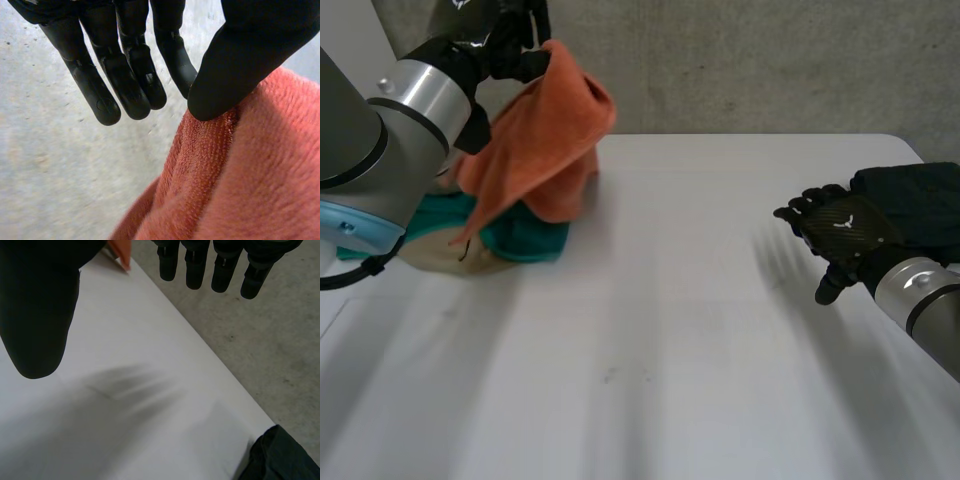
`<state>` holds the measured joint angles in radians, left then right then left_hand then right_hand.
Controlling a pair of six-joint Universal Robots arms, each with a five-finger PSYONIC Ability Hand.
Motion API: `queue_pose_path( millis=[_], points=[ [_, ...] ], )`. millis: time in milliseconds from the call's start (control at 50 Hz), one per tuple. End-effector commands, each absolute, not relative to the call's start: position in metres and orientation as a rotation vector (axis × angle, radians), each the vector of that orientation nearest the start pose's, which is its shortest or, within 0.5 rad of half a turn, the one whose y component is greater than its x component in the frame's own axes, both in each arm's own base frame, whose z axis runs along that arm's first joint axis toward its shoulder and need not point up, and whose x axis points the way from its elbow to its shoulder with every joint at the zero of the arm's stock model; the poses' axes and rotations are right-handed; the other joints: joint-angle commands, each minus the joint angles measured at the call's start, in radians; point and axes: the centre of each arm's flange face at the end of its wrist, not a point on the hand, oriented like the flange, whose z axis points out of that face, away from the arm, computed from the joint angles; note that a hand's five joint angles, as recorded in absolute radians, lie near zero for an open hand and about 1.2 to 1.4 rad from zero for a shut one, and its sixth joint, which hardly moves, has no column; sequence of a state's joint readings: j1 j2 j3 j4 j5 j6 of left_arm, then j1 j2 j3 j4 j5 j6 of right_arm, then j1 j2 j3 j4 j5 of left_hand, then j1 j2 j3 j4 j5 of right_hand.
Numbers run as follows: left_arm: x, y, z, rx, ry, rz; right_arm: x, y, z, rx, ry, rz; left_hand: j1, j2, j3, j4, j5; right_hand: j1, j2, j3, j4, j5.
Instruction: Fold the laundry.
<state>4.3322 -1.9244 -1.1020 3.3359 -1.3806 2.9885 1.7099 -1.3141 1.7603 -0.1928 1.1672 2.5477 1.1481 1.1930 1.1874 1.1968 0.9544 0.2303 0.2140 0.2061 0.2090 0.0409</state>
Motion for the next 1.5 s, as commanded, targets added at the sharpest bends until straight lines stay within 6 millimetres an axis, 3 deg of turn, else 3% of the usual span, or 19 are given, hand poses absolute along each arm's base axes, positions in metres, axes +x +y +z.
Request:
queue_pose_path(
  millis=[20, 80, 140, 180, 260, 320, 340, 420, 480, 560, 640, 760, 880, 980, 1160, 1240, 1320, 1340, 1500],
  points=[
    [-0.342, -0.270, 0.348, -0.375, -1.460, 1.768, 0.197, -0.297, 0.197, -1.162, 2.143, -1.958, 0.248, 0.203, 0.209, 0.199, 0.267, -0.056, -0.040, -0.032, -0.034, -0.041],
    [-0.361, -0.247, 0.347, -0.388, -1.424, 1.664, 0.195, -0.300, 0.199, -1.150, 2.157, -1.978, 0.248, 0.203, 0.209, 0.199, 0.267, -0.056, -0.040, -0.032, -0.034, -0.041],
    [-0.365, -0.252, 0.331, -0.370, -1.468, 1.631, 0.192, -0.302, 0.199, -1.133, 2.189, -1.991, 0.248, 0.203, 0.209, 0.199, 0.267, -0.056, -0.040, -0.032, -0.034, -0.041],
    [-0.377, -0.253, 0.300, -0.392, -1.539, 1.575, 0.191, -0.303, 0.199, -1.110, 2.210, -1.997, 0.248, 0.203, 0.209, 0.199, 0.267, -0.056, -0.040, -0.032, -0.034, -0.041],
    [-0.397, -0.249, 0.259, -0.481, -1.619, 1.537, 0.190, -0.304, 0.199, -1.073, 2.226, -1.994, 0.248, 0.203, 0.209, 0.199, 0.267, -0.056, -0.040, -0.032, -0.034, -0.041],
    [-0.397, -0.255, 0.244, -0.514, -1.675, 1.576, 0.190, -0.304, 0.200, -1.056, 2.230, -1.988, 0.214, 0.169, 0.174, 0.165, 0.233, -0.056, -0.040, -0.032, -0.034, -0.041],
    [-0.395, -0.258, 0.237, -0.526, -1.720, 1.611, 0.190, -0.305, 0.201, -1.048, 2.230, -1.988, -0.034, -0.079, -0.073, -0.082, -0.015, -0.056, -0.040, -0.032, -0.034, -0.041],
    [-0.384, -0.258, 0.226, -0.591, -1.849, 1.685, 0.189, -0.304, 0.203, -0.981, 2.253, -1.948, -0.546, -0.591, -0.585, -0.594, -0.527, -0.056, -0.040, -0.032, -0.034, -0.041],
    [-0.377, -0.253, 0.221, -0.653, -1.918, 1.702, 0.187, -0.301, 0.205, -0.890, 2.317, -1.854, -0.655, -0.700, -0.695, -0.704, -0.636, -0.056, -0.040, -0.032, -0.034, -0.041],
    [-0.357, -0.244, 0.231, -0.707, -1.994, 1.729, 0.185, -0.293, 0.214, -0.747, 2.414, -1.666, -0.808, -0.853, -0.847, -0.857, -0.789, -0.056, -0.040, -0.032, -0.034, -0.041],
    [-0.335, -0.225, 0.227, -0.720, -2.086, 1.719, 0.183, -0.281, 0.222, -0.620, 2.498, -1.470, -0.849, -0.894, -0.889, -0.898, -0.830, -0.056, -0.040, -0.032, -0.034, -0.041],
    [-0.323, -0.197, 0.207, -0.766, -2.166, 1.645, 0.172, -0.270, 0.214, -0.434, 2.592, -1.263, -0.844, -0.889, -0.883, -0.892, -0.824, -0.056, -0.040, -0.032, -0.034, -0.041],
    [-0.338, -0.160, 0.178, -0.885, -2.153, 1.541, 0.171, -0.252, 0.185, -0.364, 2.626, -1.138, -0.835, -0.880, -0.874, -0.883, -0.816, -0.056, -0.040, -0.032, -0.034, -0.041],
    [-0.350, -0.152, 0.158, -0.914, -2.152, 1.534, 0.176, -0.238, 0.171, -0.399, 2.583, -1.215, -0.759, -0.803, -0.798, -0.807, -0.739, 0.066, 0.082, 0.090, 0.087, 0.081],
    [-0.373, -0.156, 0.143, -0.880, -2.179, 1.559, 0.197, -0.210, 0.154, -0.523, 2.554, -1.275, -0.700, -0.745, -0.739, -0.748, -0.681, 0.133, 0.150, 0.158, 0.155, 0.148],
    [-0.380, -0.157, 0.141, -0.822, -2.188, 1.522, 0.200, -0.210, 0.145, -0.539, 2.583, -1.317, -0.700, -0.745, -0.739, -0.748, -0.681, 0.306, 0.322, 0.330, 0.327, 0.321],
    [-0.384, -0.160, 0.139, -0.739, -2.207, 1.473, 0.204, -0.215, 0.138, -0.545, 2.573, -1.378, -0.700, -0.745, -0.739, -0.748, -0.681, 0.898, 0.915, 0.923, 0.920, 0.913],
    [-0.386, -0.161, 0.138, -0.716, -2.214, 1.457, 0.204, -0.218, 0.136, -0.541, 2.571, -1.393, -0.697, -0.742, -0.736, -0.745, -0.678, 1.163, 1.180, 1.187, 1.185, 1.178],
    [-0.393, -0.164, 0.127, -0.686, -2.231, 1.426, 0.202, -0.226, 0.134, -0.521, 2.571, -1.419, -0.694, -0.739, -0.733, -0.743, -0.675, 1.166, 1.182, 1.190, 1.187, 1.181]
  ],
)
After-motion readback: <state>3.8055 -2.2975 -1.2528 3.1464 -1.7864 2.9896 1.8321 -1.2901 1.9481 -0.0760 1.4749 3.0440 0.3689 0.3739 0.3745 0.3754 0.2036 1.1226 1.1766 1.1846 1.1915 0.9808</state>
